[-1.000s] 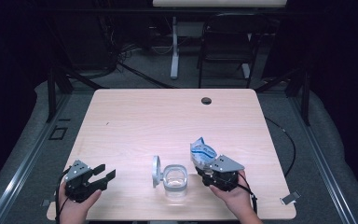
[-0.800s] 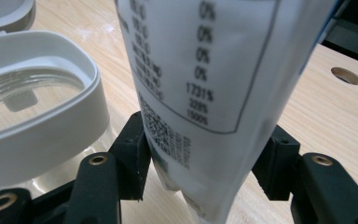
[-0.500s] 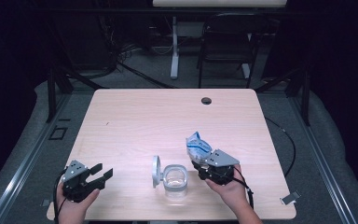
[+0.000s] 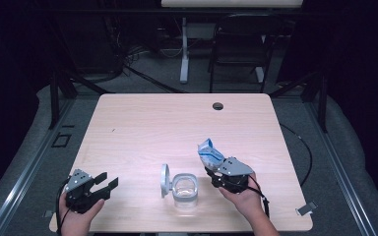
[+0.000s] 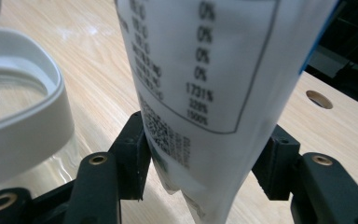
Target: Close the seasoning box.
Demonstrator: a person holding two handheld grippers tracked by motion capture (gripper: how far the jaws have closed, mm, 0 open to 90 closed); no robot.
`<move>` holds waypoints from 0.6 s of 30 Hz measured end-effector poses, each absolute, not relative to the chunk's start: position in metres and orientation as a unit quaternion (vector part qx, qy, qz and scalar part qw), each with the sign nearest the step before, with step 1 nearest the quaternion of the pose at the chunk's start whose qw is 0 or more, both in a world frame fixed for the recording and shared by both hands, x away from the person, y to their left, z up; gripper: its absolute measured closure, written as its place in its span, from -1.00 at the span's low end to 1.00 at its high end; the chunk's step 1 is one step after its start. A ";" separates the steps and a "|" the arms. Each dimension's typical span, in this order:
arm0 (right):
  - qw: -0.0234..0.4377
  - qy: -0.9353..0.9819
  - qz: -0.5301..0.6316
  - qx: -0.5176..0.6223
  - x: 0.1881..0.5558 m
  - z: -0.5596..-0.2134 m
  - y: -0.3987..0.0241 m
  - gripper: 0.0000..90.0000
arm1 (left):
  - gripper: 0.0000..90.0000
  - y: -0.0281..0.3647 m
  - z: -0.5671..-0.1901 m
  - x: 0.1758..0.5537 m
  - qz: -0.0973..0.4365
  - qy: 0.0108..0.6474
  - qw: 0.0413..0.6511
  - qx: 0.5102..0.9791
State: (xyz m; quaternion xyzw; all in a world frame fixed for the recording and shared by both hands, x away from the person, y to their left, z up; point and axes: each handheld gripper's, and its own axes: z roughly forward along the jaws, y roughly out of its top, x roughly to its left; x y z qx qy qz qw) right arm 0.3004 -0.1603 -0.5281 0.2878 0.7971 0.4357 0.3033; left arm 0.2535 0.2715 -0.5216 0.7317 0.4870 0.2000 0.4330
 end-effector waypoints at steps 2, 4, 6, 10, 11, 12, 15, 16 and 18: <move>0.309 0.802 0.425 0.283 0.299 -0.529 -0.160 0.00 | 0.08 0.271 -0.522 0.253 0.200 0.487 0.432 0.733; 0.311 0.804 0.423 0.279 0.298 -0.530 -0.160 0.00 | 0.08 0.270 -0.522 0.253 0.200 0.486 0.432 0.733; 0.312 0.805 0.421 0.277 0.297 -0.531 -0.160 0.00 | 0.08 0.270 -0.522 0.254 0.200 0.486 0.432 0.733; 0.323 0.807 0.412 0.273 0.294 -0.531 -0.158 0.00 | 0.08 0.270 -0.522 0.253 0.200 0.486 0.431 0.733; 0.324 0.807 0.413 0.272 0.294 -0.531 -0.158 0.00 | 0.09 0.271 -0.522 0.253 0.200 0.486 0.431 0.734; 0.324 0.808 0.411 0.270 0.293 -0.530 -0.158 0.00 | 0.08 0.271 -0.522 0.253 0.200 0.486 0.431 0.734; 0.330 0.810 0.404 0.266 0.289 -0.530 -0.157 0.00 | 0.08 0.271 -0.522 0.253 0.200 0.485 0.431 0.734; 0.330 0.810 0.404 0.266 0.289 -0.530 -0.157 0.00 | 0.08 0.270 -0.522 0.253 0.200 0.485 0.432 0.733; 0.337 0.814 0.395 0.262 0.286 -0.530 -0.156 0.00 | 0.08 0.270 -0.521 0.253 0.200 0.485 0.432 0.733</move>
